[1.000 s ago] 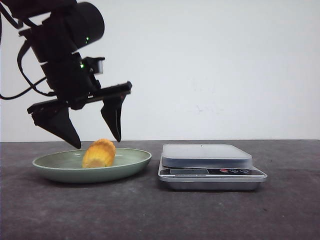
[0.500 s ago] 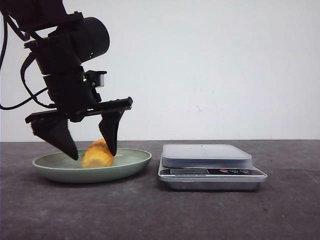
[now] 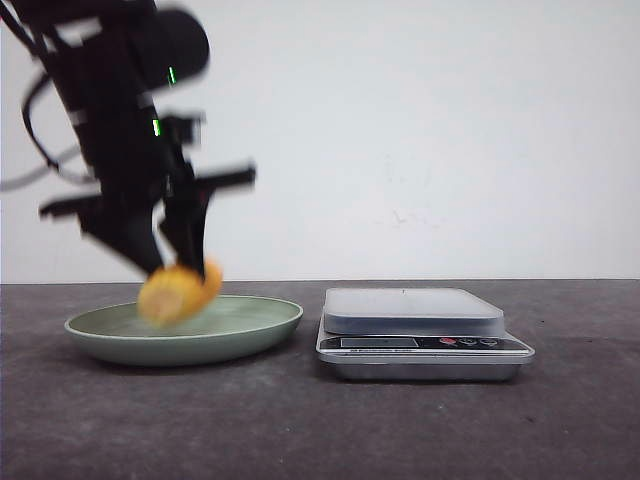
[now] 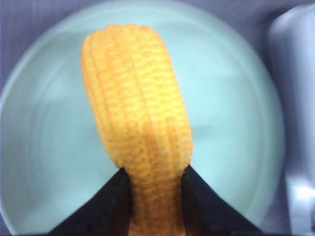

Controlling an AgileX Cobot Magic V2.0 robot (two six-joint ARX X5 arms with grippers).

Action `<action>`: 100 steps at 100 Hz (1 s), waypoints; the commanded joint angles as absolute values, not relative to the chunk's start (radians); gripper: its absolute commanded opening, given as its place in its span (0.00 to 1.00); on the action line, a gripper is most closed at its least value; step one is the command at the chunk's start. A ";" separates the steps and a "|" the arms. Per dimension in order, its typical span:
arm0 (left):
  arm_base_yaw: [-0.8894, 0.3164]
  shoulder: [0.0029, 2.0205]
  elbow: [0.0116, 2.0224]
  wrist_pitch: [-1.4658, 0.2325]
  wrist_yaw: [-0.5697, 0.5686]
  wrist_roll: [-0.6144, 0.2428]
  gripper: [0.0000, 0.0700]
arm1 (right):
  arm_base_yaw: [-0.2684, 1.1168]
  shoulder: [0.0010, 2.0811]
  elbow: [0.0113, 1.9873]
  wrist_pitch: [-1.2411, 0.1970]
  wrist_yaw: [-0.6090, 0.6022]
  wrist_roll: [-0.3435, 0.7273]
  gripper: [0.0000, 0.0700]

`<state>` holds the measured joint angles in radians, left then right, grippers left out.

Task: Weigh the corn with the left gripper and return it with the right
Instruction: 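Carry the corn with the left gripper onto the silver scale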

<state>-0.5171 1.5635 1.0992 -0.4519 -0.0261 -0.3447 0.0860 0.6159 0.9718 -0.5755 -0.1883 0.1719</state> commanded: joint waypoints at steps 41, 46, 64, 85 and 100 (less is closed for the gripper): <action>-0.769 1.631 1.411 -0.408 -0.004 -0.458 0.00 | 0.089 0.619 0.990 -0.571 -0.191 0.172 0.74; -0.782 1.676 1.434 -0.384 -0.004 -0.469 0.00 | 0.089 0.619 0.990 -0.571 -0.191 0.172 0.74; -0.799 1.832 1.512 -0.359 -0.017 -0.481 0.00 | 0.089 0.619 0.990 -0.574 -0.191 0.171 0.74; -0.799 1.954 1.547 -0.361 -0.020 -0.495 0.00 | 0.089 0.619 0.990 -0.585 -0.190 0.170 0.74; -0.800 1.991 1.547 -0.374 -0.019 -0.490 0.01 | 0.089 0.619 0.990 -0.585 -0.183 0.171 0.74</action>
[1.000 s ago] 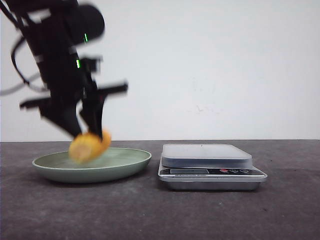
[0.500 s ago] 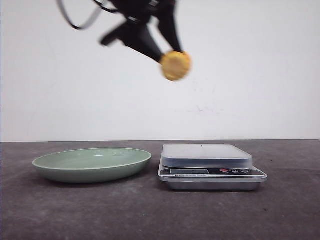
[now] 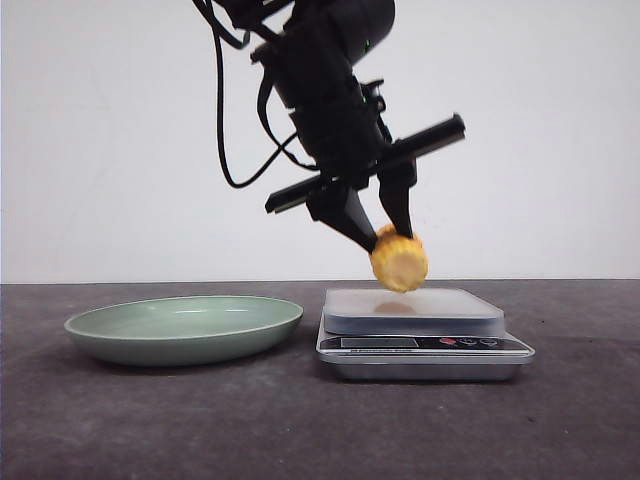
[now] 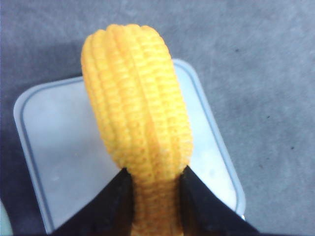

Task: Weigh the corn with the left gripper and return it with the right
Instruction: 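Carry the corn with the left gripper onto the silver scale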

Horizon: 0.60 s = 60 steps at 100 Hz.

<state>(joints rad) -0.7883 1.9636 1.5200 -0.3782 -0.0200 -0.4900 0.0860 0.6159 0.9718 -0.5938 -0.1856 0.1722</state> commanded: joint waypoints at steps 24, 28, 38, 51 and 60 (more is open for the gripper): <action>-0.801 2.004 1.547 -0.389 -0.019 -0.480 0.47 | 0.089 0.619 0.990 -0.584 -0.183 0.171 0.74; -0.802 2.004 1.547 -0.389 -0.018 -0.479 0.47 | 0.089 0.619 0.990 -0.584 -0.183 0.171 0.74; -0.804 2.004 1.547 -0.389 -0.019 -0.476 0.47 | 0.089 0.619 0.990 -0.585 -0.183 0.171 0.74; -0.809 2.003 1.547 -0.389 -0.018 -0.461 0.59 | 0.089 0.619 0.990 -0.588 -0.183 0.170 0.74; -0.813 1.999 1.555 -0.400 -0.019 -0.460 0.83 | 0.089 0.619 0.990 -0.594 -0.183 0.170 0.74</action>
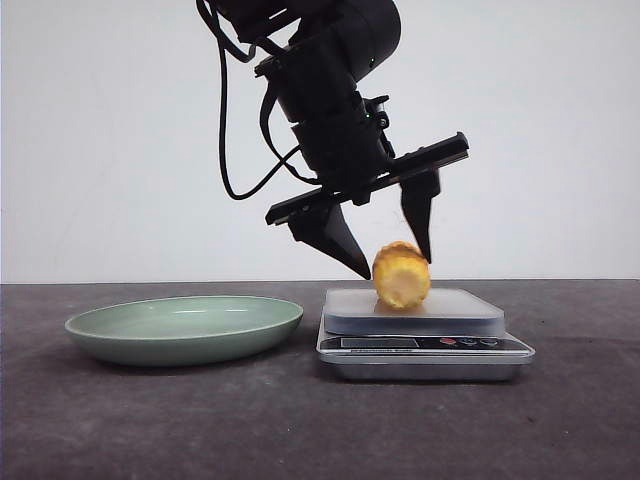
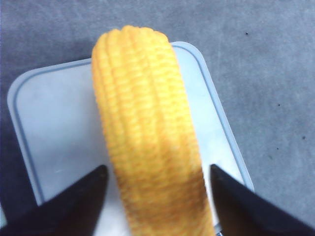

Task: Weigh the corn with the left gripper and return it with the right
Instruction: 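Carry the corn with the left gripper onto the silver scale, then open the left gripper and lift it away from the scale, then lower the right gripper onto the corn on the scale and grasp it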

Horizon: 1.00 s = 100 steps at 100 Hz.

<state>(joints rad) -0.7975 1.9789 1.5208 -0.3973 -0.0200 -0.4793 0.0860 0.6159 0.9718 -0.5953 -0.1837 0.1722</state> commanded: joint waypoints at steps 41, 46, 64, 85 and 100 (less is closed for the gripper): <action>-0.818 1.709 1.630 -0.543 -0.139 -0.269 0.88 | 0.089 0.620 0.990 -0.608 -0.183 0.169 0.74; -0.817 1.624 1.630 -0.581 -0.189 -0.228 0.88 | 0.089 0.625 0.990 -0.608 -0.184 0.168 0.74; -0.773 1.316 1.630 -0.716 -0.412 -0.116 0.87 | 0.089 0.680 0.990 -0.606 -0.222 0.169 0.74; -0.605 1.024 1.629 -0.960 -0.529 -0.135 0.87 | 0.112 0.760 0.990 -0.554 -0.263 0.169 0.75; -0.562 0.845 1.629 -1.118 -0.614 -0.147 0.87 | 0.166 0.824 0.990 -0.494 -0.265 0.170 0.75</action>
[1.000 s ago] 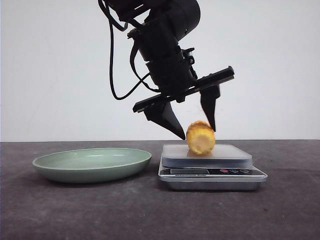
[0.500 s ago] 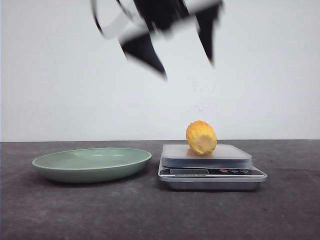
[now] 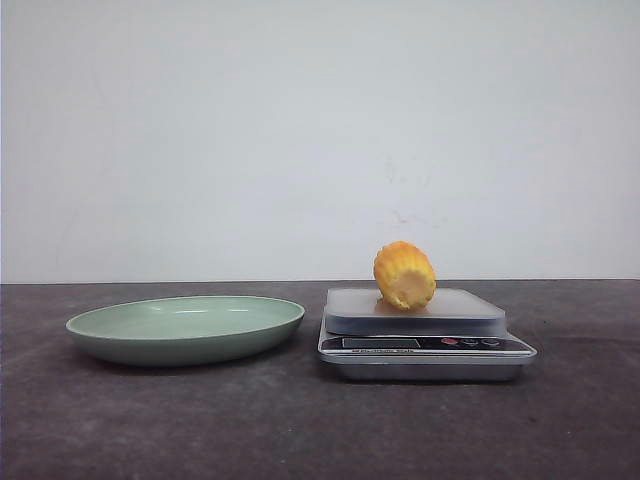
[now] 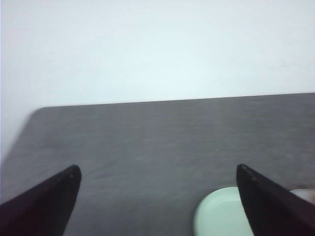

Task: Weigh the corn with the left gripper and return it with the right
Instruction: 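Lower the right gripper onto the corn on the scale and grasp it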

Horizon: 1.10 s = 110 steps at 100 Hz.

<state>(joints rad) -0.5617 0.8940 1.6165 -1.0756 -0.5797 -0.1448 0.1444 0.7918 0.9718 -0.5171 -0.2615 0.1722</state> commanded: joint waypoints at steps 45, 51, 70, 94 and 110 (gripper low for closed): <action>-0.562 0.450 1.523 -1.443 -0.656 -0.438 0.85 | 0.408 1.131 0.990 -0.369 -0.155 0.189 0.79; -0.558 0.402 1.474 -1.443 -0.636 -0.474 0.85 | 0.429 1.181 0.990 -0.355 -0.152 0.201 0.79; -0.534 0.278 1.309 -1.444 -0.571 -0.523 0.85 | 0.482 1.349 0.990 -0.271 -0.144 0.240 0.79; -0.516 0.223 1.178 -1.444 -0.514 -0.536 0.85 | 0.496 1.515 0.990 -0.183 -0.132 0.289 0.79; -0.516 0.224 1.166 -1.443 -0.515 -0.532 0.85 | 0.495 1.589 0.990 -0.179 -0.121 0.307 0.79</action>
<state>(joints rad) -0.5125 0.2279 1.1549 -1.4185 -0.5171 -0.5274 0.4900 1.5547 0.9722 -0.1894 -0.1272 0.2810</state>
